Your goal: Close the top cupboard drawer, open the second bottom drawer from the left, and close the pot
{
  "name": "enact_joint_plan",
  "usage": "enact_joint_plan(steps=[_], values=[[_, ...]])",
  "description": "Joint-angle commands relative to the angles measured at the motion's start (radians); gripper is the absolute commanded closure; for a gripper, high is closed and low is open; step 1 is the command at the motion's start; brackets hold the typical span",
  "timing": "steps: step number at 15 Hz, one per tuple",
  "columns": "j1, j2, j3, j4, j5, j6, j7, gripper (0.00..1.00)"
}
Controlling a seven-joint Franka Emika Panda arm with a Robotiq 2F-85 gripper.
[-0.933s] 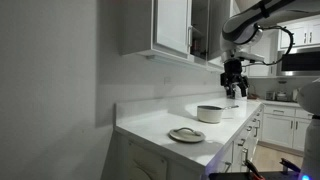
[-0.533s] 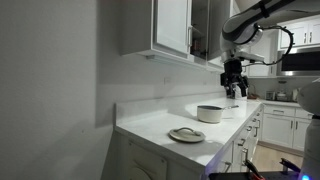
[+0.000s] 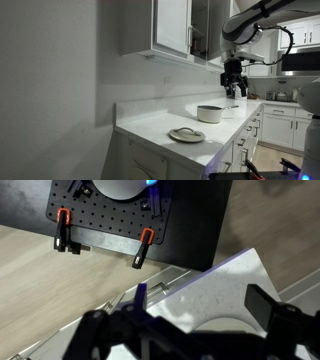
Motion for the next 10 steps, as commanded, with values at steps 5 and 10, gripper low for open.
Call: enact_joint_plan(steps=[5, 10], values=[[-0.037, -0.058, -0.022, 0.011, -0.03, -0.006, 0.0, 0.0], [-0.104, -0.158, -0.072, 0.016, -0.097, 0.001, 0.009, 0.0]])
